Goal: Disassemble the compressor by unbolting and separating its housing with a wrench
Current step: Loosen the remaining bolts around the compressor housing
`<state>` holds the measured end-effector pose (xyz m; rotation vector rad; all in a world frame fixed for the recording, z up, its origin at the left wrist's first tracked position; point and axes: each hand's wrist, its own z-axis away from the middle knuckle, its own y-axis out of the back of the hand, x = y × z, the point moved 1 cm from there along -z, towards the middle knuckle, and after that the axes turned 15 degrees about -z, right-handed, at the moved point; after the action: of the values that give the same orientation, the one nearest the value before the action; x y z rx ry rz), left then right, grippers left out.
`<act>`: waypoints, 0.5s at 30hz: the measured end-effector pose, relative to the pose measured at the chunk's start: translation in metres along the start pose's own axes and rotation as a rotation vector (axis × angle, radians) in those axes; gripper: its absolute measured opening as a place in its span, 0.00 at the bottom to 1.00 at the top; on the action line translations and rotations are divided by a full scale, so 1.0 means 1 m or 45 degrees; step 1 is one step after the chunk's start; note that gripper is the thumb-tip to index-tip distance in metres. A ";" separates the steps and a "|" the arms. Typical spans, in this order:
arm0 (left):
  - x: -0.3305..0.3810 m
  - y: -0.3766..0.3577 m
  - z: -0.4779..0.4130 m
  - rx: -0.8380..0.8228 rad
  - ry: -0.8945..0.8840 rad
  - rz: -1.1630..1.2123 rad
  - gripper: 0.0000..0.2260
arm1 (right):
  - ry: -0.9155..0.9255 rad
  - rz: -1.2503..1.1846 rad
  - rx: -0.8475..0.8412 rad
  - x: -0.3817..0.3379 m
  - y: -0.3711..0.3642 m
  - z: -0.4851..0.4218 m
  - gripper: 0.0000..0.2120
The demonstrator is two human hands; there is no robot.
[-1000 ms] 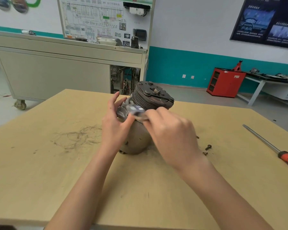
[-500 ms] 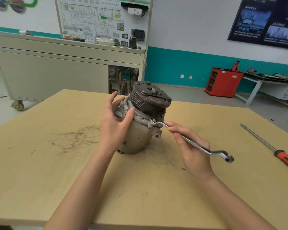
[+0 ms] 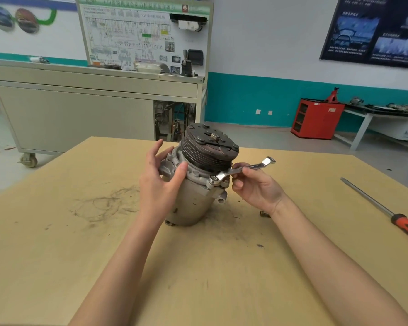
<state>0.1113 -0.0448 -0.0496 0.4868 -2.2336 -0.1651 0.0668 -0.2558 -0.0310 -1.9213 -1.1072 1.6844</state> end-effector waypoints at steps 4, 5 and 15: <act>0.000 0.001 0.000 -0.017 -0.001 0.007 0.27 | 0.272 0.149 0.135 -0.012 -0.015 0.015 0.08; 0.000 0.001 -0.001 -0.019 0.000 0.007 0.27 | 0.399 0.323 0.216 -0.016 -0.024 0.021 0.09; 0.000 0.001 0.000 -0.005 -0.018 -0.030 0.27 | 1.477 2.409 0.154 0.021 -0.108 0.044 0.17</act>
<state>0.1112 -0.0441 -0.0492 0.5117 -2.2416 -0.1855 -0.0100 -0.1817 0.0216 -3.0485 1.6011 0.3535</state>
